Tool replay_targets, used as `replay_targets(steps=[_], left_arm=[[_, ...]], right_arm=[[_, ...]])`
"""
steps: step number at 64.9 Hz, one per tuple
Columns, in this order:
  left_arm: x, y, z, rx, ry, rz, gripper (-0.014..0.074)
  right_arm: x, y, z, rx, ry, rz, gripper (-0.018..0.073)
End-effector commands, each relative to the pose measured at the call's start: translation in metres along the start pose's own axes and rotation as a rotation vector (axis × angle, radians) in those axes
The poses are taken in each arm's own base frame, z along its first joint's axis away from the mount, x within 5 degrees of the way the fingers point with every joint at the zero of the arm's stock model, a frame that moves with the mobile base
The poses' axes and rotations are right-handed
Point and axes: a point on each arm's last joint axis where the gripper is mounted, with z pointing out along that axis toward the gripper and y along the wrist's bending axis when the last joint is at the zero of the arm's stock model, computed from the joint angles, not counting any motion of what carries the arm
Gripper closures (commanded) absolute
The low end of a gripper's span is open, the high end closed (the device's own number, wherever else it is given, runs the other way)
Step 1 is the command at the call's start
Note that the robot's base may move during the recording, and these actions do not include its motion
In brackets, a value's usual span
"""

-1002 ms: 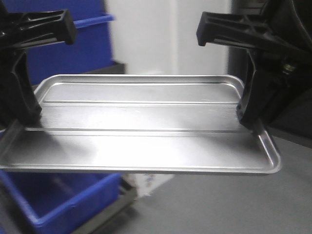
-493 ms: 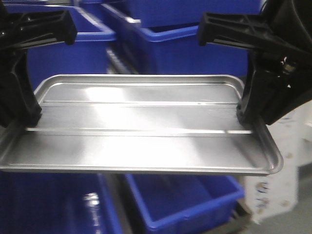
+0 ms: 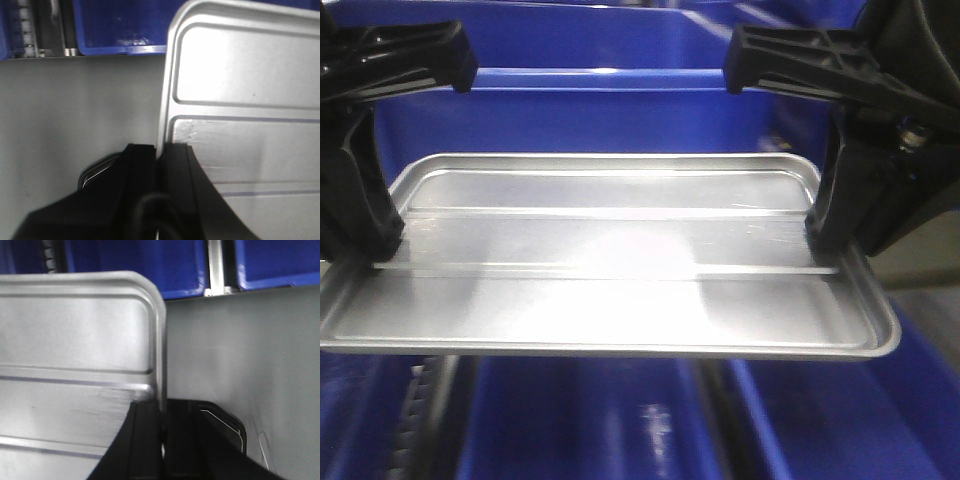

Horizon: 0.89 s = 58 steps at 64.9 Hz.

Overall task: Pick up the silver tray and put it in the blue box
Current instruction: 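Hold the tray level with both grippers while the base drives to the bins, then carry the tray forward over the blue bin and lower it inside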

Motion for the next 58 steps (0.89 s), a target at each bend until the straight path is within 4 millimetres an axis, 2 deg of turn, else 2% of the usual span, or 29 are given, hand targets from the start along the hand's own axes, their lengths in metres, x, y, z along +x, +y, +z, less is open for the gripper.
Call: replay_targets(steps=[1, 58], left_arm=[[-0.0061, -0.0002, -0.0121, 0.011, -0.054, 0.001, 0.0701], [-0.0061, -0.0002, -0.0121, 0.011, -0.054, 0.001, 0.0701]], right_arm=[[-0.0063, 0.0001, -0.0116, -0.011, -0.053, -0.021, 0.0510], [-0.0063, 0.0001, -0.0116, -0.011, -0.053, -0.021, 0.0510]])
